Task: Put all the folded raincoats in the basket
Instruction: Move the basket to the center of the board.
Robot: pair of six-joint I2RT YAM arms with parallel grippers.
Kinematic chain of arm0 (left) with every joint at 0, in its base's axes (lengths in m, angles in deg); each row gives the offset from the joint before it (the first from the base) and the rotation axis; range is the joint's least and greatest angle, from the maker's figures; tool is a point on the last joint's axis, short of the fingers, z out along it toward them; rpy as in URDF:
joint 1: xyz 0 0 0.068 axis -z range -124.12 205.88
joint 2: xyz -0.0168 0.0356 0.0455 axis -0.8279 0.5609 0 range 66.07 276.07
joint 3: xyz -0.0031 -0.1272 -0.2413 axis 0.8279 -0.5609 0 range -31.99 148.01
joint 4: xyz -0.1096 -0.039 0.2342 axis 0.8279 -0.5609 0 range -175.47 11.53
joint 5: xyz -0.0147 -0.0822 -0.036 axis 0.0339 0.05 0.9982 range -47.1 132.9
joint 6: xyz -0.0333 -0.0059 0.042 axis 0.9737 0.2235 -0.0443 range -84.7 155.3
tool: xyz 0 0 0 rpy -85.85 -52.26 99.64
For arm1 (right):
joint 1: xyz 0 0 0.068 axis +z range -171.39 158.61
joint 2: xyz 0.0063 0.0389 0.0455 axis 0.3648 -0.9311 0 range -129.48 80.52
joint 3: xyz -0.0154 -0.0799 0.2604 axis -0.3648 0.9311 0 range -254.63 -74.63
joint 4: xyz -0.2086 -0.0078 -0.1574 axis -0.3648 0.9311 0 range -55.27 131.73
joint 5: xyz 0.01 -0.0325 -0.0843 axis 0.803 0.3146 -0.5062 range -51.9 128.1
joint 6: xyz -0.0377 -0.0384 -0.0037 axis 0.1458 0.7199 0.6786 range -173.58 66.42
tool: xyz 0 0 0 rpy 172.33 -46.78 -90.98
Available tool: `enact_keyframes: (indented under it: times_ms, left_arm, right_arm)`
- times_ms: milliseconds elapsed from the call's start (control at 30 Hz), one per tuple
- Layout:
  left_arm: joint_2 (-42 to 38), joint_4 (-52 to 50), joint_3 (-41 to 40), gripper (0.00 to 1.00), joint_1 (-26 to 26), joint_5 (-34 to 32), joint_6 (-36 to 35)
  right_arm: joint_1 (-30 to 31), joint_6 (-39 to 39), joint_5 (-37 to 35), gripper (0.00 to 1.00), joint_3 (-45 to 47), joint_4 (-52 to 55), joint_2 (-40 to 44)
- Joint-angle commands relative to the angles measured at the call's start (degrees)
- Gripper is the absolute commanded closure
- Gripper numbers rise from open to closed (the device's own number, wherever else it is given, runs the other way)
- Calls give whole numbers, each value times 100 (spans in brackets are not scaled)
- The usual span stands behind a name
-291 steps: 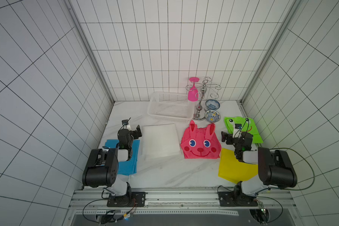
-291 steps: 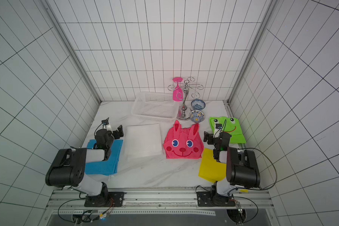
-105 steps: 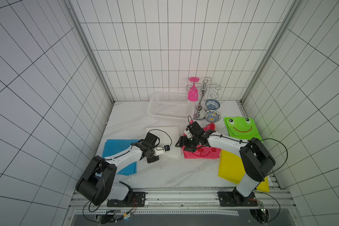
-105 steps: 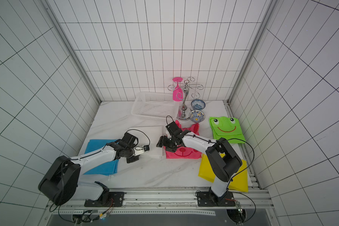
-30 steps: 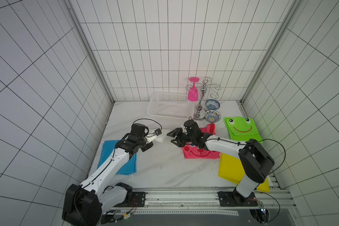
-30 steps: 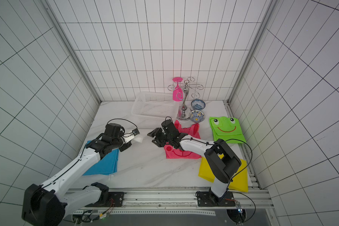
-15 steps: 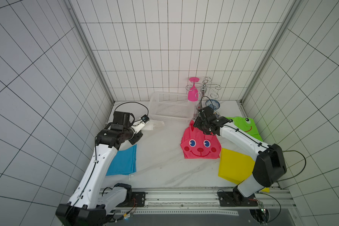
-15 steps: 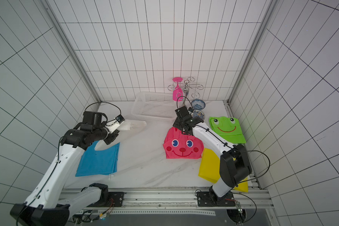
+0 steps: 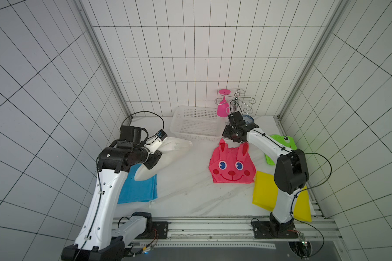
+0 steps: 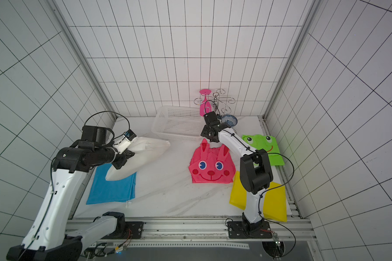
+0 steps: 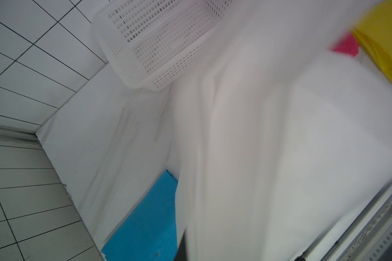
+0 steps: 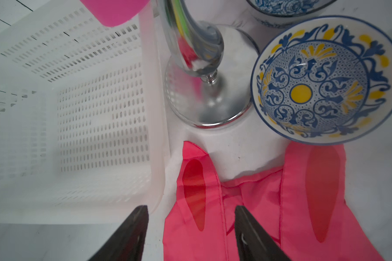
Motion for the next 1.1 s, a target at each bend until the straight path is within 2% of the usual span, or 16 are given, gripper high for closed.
enact_keyframes:
  times_ms: [0,67,167,233,400,533,633,800,1067]
  left_arm:
    - [-26,33,285,100,-70,96,237]
    - [5,137,364,100,-104,215,464]
    - [71,-60,598,100,-105,969,526]
    - [106,-173,762,100,-103,1123,542]
    - [156,-222,1076,100,-105,476,725]
    - [193,-393,1440,100,-101,459,752]
    - [221,-432,1606,100,-97,378,744]
    - [205,-349,1568,100,-91,-33,735]
    - [129,-304,1426,100,-91,-247,708]
  right_arm:
    - [-25,167,300,36,-470,-174,-451]
    - [-27,149,427,39,-792,-133,-759]
    - [-21,199,502,44,-1191,-95,-1125]
    - [-17,277,506,50,-1432,37,-1318]
    - [84,548,444,60,-1543,193,-1451]
    - [198,597,435,61,-1395,226,-1396]
    - [305,597,435,68,-1190,129,-1296]
    - [465,536,434,77,-836,-92,-1098]
    - [640,381,435,80,-415,-290,-714]
